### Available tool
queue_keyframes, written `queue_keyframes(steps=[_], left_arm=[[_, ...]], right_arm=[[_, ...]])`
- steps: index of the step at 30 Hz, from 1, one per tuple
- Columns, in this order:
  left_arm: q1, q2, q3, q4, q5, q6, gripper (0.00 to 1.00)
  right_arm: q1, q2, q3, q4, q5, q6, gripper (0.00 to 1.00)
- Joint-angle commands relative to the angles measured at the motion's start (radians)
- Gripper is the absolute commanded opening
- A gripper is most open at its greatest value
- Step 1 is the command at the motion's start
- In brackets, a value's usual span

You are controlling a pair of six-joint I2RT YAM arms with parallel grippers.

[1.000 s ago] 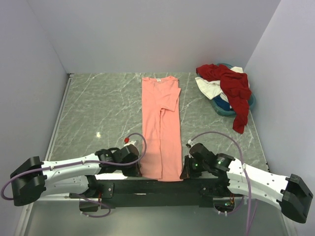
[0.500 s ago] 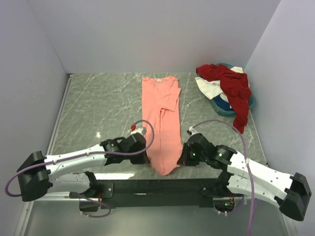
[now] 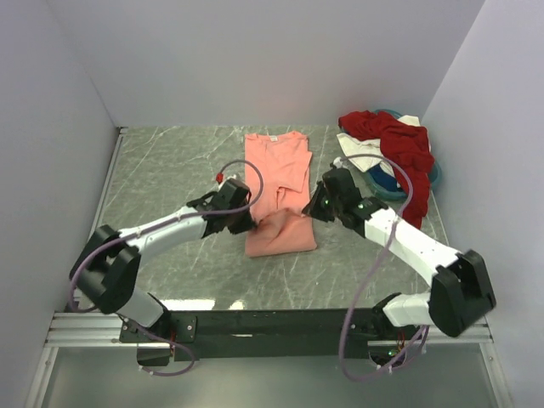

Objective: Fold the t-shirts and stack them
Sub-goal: Fold the tshirt

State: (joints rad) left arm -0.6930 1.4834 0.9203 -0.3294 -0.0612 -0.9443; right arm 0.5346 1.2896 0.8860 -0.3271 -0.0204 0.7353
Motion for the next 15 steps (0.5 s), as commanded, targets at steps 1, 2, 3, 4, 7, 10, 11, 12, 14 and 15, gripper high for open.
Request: queue_keyframes(steps=[1, 2, 3, 4, 7, 10, 11, 12, 14, 15], left_arm=[[0.046, 0.078, 0.095, 0.082, -0.003, 0.009, 0.01], [0.064, 0.099, 0.126, 0.089, 0.0, 0.009, 0.01], [0.072, 0.136, 0.143, 0.09, 0.0, 0.007, 0.01], [0.079, 0.152, 0.159, 0.087, -0.002, 0.007, 0.01], [0.104, 0.213, 0.215, 0.07, -0.032, 0.015, 0.01], [0.138, 0.271, 0.256, 0.064, -0.025, 0.032, 0.01], [0.151, 0.282, 0.27, 0.067, -0.02, 0.035, 0.01], [0.158, 0.299, 0.275, 0.075, -0.011, 0.041, 0.01], [0.173, 0.317, 0.302, 0.075, -0.005, 0.058, 0.01], [0.179, 0.333, 0.314, 0.072, 0.004, 0.065, 0.01]], right_arm=[[-0.065, 0.089, 0.091, 0.075, 0.023, -0.036, 0.0], [-0.074, 0.111, 0.103, 0.089, 0.023, -0.039, 0.0], [-0.094, 0.15, 0.116, 0.089, 0.001, -0.04, 0.0], [-0.102, 0.169, 0.135, 0.091, -0.001, -0.043, 0.0], [-0.134, 0.237, 0.168, 0.105, -0.027, -0.05, 0.0], [-0.151, 0.304, 0.212, 0.106, -0.045, -0.065, 0.0], [-0.156, 0.319, 0.225, 0.102, -0.047, -0.068, 0.0], [-0.157, 0.344, 0.24, 0.102, -0.047, -0.071, 0.0], [-0.171, 0.37, 0.26, 0.099, -0.058, -0.074, 0.0], [-0.176, 0.391, 0.274, 0.097, -0.064, -0.076, 0.0]])
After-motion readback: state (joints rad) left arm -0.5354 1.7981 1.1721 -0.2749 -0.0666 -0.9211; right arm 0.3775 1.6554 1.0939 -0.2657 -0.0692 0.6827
